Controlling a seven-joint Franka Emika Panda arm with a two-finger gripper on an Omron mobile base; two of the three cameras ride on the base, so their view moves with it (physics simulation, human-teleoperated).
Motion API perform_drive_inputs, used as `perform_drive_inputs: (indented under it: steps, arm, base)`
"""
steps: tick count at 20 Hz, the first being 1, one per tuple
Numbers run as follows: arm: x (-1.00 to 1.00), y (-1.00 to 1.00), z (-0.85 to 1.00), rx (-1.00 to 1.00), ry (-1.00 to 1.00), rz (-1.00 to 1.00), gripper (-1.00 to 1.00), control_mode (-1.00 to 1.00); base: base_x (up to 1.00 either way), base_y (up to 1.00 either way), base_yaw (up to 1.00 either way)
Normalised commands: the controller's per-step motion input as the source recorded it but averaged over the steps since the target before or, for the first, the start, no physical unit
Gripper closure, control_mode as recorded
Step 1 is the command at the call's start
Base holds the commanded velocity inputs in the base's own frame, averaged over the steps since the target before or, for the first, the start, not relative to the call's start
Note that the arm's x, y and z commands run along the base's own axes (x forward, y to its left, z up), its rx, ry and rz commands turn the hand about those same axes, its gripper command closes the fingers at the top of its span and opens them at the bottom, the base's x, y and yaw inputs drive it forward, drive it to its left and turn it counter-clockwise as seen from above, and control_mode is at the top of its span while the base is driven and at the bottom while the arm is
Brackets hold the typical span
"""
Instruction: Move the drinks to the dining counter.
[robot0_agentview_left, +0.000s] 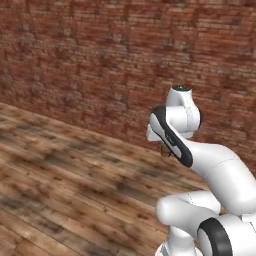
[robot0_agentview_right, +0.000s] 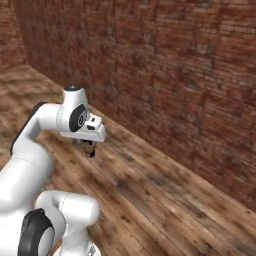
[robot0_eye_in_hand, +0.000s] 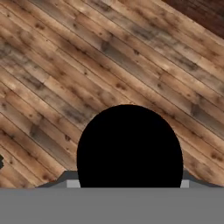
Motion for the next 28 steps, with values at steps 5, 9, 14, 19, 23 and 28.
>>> perform_drive_inputs:
  steps: [5,9,14,19,23,28]
  arm:
    - [0.00,0.00,0.00,0.00,0.00,0.00,1.00,1.00]
    - [0.00,0.00,0.00,0.00,0.00,0.00,1.00,1.00]
    - [0.00,0.00,0.00,0.00,0.00,0.00,1.00,1.00]
    - [0.00,0.00,0.00,0.00,0.00,0.00,1.00,1.00]
    - [0.00,0.00,0.00,0.00,0.00,0.00,1.00,1.00]
    - [0.00,0.00,0.00,0.00,0.00,0.00,1.00,1.00]
  base:
    - [1.00,0.00,0.56]
    - [1.00,0.00,0.52]
    - [1.00,0.00,0.40]
    - [1.00,0.00,0.32]
    - [1.00,0.00,0.33]
    - [1.00,-0.04,0.31]
